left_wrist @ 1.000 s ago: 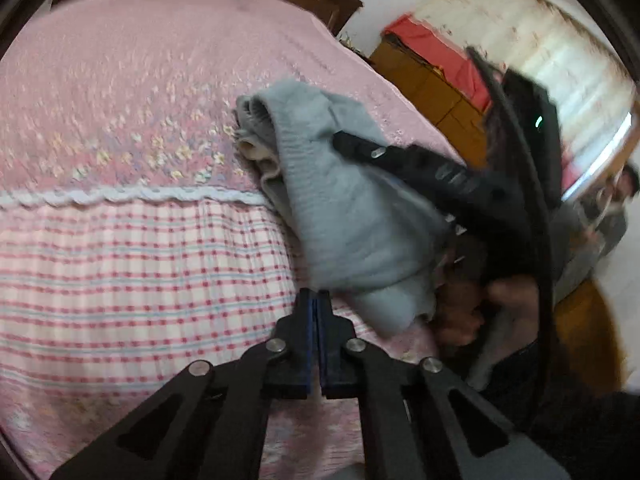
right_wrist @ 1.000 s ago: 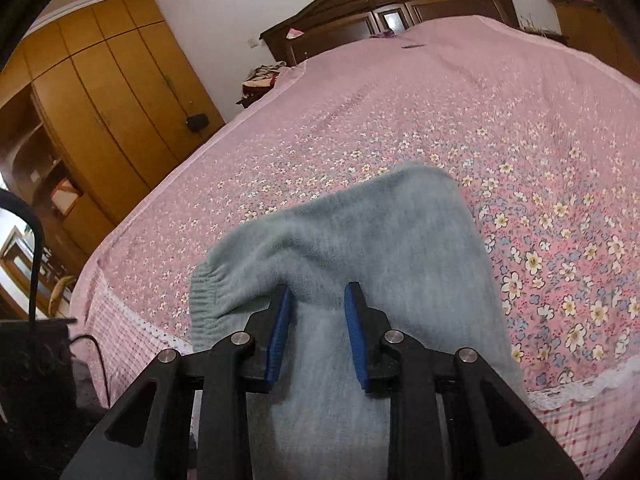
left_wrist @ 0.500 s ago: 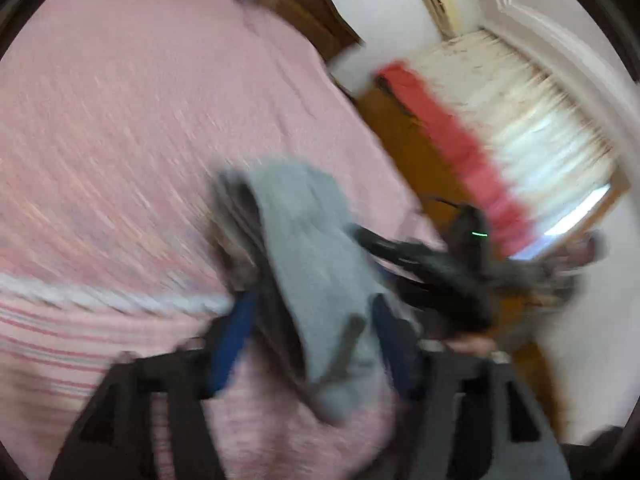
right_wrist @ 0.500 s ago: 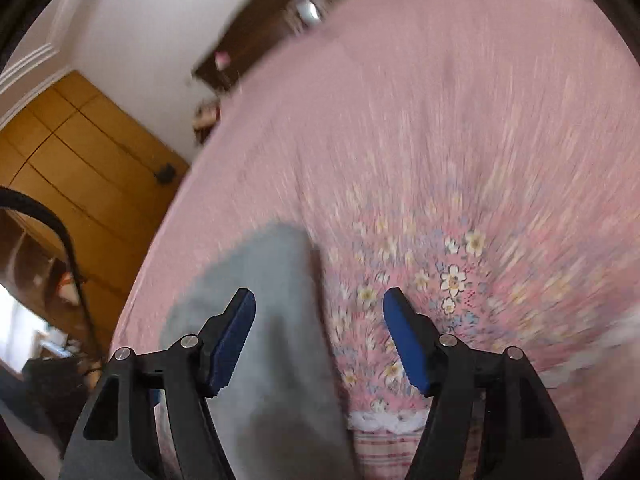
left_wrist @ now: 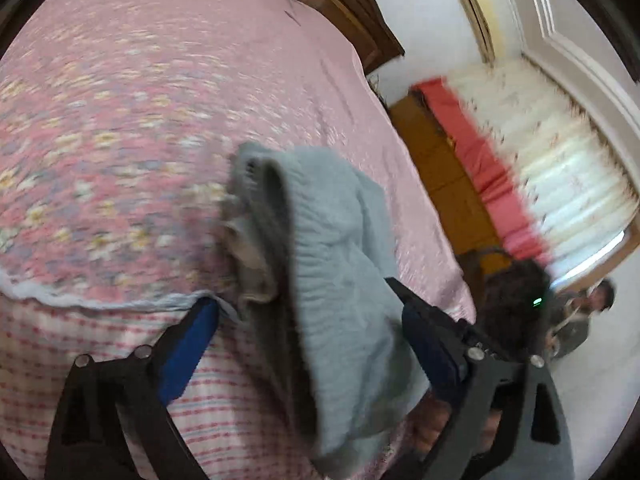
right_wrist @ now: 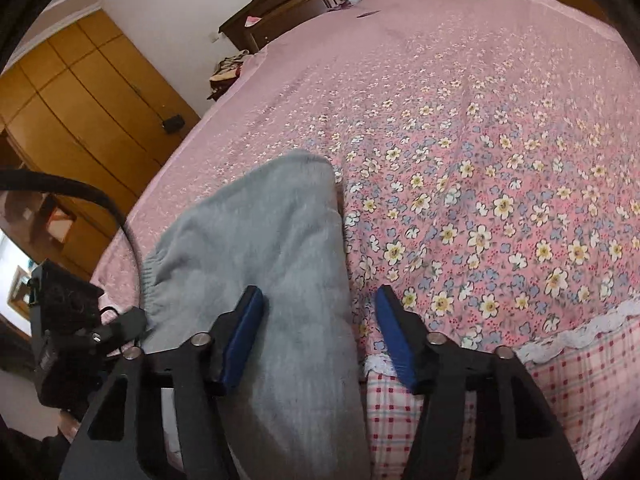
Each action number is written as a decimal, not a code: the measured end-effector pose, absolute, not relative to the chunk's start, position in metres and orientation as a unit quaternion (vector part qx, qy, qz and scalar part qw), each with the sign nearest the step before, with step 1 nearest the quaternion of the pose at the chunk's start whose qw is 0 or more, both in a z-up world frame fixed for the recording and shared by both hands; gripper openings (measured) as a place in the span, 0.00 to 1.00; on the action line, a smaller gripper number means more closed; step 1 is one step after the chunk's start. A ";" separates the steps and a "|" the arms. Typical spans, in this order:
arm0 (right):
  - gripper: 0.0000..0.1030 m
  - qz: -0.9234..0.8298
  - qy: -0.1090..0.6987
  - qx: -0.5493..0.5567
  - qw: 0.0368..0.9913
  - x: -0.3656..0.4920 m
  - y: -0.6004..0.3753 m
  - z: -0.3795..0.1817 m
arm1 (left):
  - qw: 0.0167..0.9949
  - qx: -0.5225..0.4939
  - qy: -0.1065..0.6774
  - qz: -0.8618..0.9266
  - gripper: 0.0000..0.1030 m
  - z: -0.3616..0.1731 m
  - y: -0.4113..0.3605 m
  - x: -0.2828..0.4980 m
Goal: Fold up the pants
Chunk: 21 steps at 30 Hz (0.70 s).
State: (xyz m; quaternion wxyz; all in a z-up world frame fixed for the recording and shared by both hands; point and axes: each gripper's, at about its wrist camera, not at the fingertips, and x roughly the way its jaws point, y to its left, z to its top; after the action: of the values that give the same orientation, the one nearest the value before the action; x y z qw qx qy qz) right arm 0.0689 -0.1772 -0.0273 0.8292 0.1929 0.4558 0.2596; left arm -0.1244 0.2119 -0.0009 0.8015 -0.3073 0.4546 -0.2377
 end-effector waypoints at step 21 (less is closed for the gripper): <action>0.21 0.253 0.353 0.187 0.881 0.031 -0.171 0.015 | 0.822 -0.254 0.395 -0.321 0.27 0.096 0.221 -0.102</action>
State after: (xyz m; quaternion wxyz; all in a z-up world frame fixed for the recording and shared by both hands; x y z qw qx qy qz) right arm 0.0307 -0.1712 0.0154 0.8809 0.1874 0.3532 0.2532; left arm -0.1019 0.2205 0.0965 0.8225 -0.2536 0.3951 -0.3212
